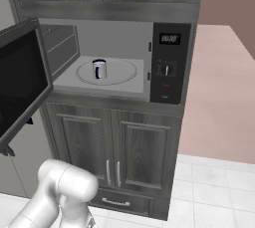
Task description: Pick the mug from the counter and place it inside the microwave. Then close the microwave.
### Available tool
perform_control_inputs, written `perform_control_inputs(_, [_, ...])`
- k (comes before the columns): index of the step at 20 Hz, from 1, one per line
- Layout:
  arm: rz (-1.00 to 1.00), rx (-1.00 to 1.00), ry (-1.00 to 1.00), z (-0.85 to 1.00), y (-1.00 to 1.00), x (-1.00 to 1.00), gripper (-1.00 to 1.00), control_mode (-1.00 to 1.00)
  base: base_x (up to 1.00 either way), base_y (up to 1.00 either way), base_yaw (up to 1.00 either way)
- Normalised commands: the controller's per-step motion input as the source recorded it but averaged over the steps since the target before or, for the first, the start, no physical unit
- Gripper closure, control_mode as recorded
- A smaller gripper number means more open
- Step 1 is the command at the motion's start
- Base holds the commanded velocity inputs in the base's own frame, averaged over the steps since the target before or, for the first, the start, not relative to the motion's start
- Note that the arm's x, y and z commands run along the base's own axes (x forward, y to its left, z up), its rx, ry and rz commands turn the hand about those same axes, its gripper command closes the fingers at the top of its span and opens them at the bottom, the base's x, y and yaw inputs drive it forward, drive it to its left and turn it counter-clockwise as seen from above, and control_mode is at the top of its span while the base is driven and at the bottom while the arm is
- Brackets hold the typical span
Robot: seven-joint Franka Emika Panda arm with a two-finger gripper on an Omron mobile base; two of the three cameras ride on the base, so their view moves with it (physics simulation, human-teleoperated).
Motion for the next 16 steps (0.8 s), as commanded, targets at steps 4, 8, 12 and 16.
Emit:
perform_control_inputs(4, [0.0, 0.0, 0.01, 0.03, -0.21, 0.02, -1.0, -1.0, 0.0, 0.0, 0.0])
perform_control_inputs(8, [0.0, 0.0, 0.01, 0.0, -0.27, 0.0, -1.0, -1.0, 0.0, 0.0, 0.0])
perform_control_inputs(12, [0.0, 0.0, 0.0, 0.0, -0.35, 0.0, -1.0, -1.0, 0.0, 0.0, 0.0])
perform_control_inputs(16, [0.0, 0.0, 0.0, 0.0, -0.44, 0.04, -1.0, -1.0, 0.0, 0.0, 0.0])
